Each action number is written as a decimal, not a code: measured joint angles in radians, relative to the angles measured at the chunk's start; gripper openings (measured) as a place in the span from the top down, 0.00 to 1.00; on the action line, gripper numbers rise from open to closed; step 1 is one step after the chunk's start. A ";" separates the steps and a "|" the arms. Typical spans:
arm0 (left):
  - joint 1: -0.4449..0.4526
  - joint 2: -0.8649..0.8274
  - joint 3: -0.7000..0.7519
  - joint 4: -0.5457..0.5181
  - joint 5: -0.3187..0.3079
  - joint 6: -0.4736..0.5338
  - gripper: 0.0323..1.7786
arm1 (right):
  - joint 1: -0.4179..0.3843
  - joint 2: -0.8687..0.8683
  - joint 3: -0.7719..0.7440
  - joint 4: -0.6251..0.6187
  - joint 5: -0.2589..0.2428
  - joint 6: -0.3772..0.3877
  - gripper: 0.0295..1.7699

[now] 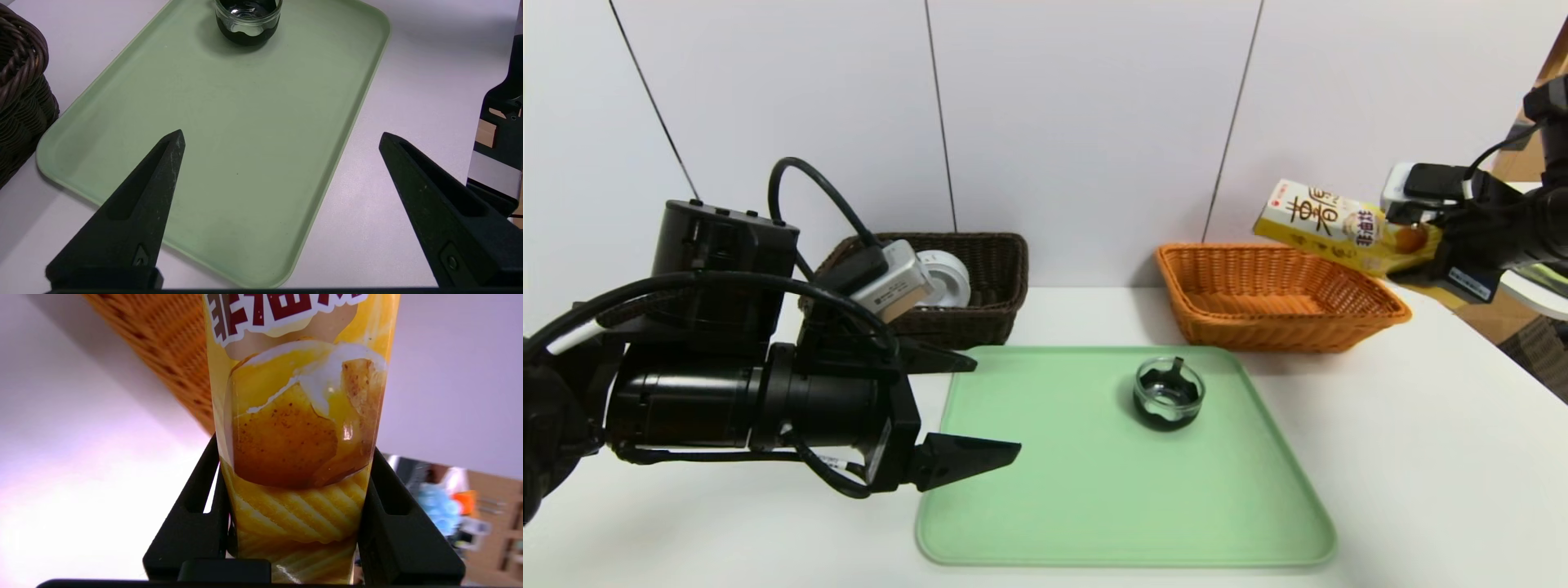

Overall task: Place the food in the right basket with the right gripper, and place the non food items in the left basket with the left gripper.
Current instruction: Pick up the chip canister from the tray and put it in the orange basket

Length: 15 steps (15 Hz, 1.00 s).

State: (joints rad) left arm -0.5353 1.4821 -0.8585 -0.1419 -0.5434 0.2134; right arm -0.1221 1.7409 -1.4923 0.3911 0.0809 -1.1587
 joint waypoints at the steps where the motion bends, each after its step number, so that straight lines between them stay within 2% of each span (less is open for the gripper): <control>1: 0.000 0.002 0.000 -0.002 0.000 0.000 0.05 | 0.000 0.016 -0.007 -0.028 -0.007 -0.041 0.54; 5: 0.000 0.006 0.008 -0.007 -0.001 0.000 0.05 | 0.016 0.083 -0.024 -0.107 -0.010 -0.128 0.54; 9: 0.000 0.009 0.021 -0.007 0.000 0.000 0.05 | 0.071 0.136 -0.026 -0.155 -0.008 -0.134 0.54; 12: 0.001 0.012 0.022 -0.007 0.000 0.000 0.05 | 0.113 0.182 -0.026 -0.254 -0.001 -0.136 0.54; 15: 0.015 0.013 0.028 -0.007 0.001 0.000 0.05 | 0.134 0.212 -0.026 -0.263 0.001 -0.136 0.54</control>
State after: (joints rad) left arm -0.5204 1.4955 -0.8302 -0.1491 -0.5426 0.2136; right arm 0.0119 1.9526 -1.5179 0.1279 0.0821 -1.2951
